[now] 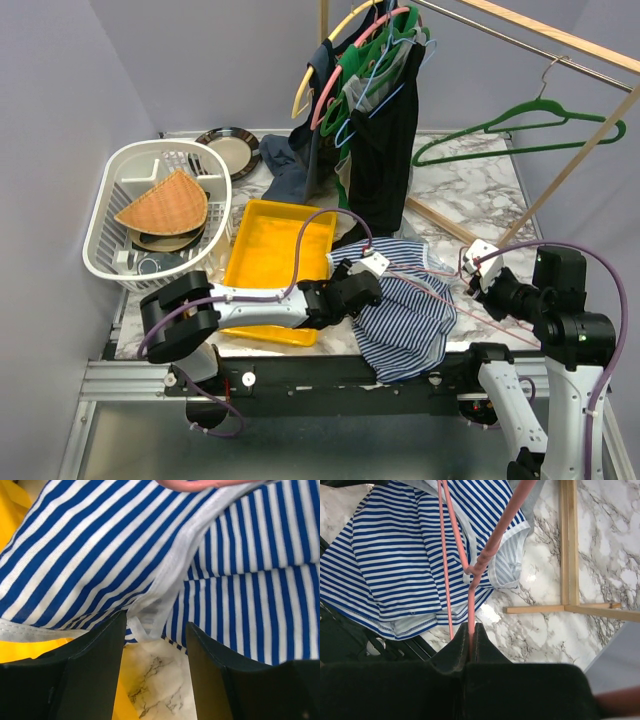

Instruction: Place the tank top on the hanger

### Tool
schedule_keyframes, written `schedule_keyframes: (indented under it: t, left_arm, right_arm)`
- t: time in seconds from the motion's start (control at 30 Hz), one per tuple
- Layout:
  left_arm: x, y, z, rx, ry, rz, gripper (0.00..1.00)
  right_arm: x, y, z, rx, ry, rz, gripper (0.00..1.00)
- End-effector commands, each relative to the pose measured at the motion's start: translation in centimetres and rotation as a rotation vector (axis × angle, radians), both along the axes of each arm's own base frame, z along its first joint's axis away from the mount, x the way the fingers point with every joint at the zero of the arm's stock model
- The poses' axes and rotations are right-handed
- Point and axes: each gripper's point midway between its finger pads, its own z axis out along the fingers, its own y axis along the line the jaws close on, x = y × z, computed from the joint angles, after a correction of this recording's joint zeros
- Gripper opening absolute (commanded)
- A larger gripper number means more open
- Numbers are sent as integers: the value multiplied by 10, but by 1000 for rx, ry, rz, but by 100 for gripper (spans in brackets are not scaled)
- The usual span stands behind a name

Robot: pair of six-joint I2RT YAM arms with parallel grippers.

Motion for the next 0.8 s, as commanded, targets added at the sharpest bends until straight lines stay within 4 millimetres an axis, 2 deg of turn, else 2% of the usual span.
schedule_keyframes:
  t: [0.0,0.1,0.2,0.27,0.33,0.4,0.63,0.67,0.7,0.73,0.77]
  left_arm:
    - [29,6,5,45,-132,172,61]
    - [42,17,9,76,-207,274,53]
    - [47,20,15,66,-246,319,26]
    - [48,19,16,65,-247,314,20]
    - [45,16,16,53,-232,293,6]
    - [42,14,21,26,-220,271,0]
    - [25,4,36,-93,-168,125,0]
    - [19,0,35,-113,-148,84,4]
    - [17,1,35,-132,-150,61,12]
    - [13,0,34,-140,-150,47,34]
    - [12,2,31,-141,-152,47,42]
  right_arm:
    - [3,-2,1,4,-7,-28,0]
    - [1,0,0,14,-2,-17,0]
    - [0,2,1,18,-4,-6,0]
    - [-1,3,1,21,-1,4,0]
    - [-4,5,0,25,4,16,0]
    - [-7,8,0,29,3,43,0]
    - [-23,18,-6,34,28,135,0]
    - [-23,17,-7,27,30,134,1]
    - [-23,15,-8,20,34,125,0]
    - [-19,12,-9,9,29,107,1]
    - [-15,2,-11,-15,39,41,1]
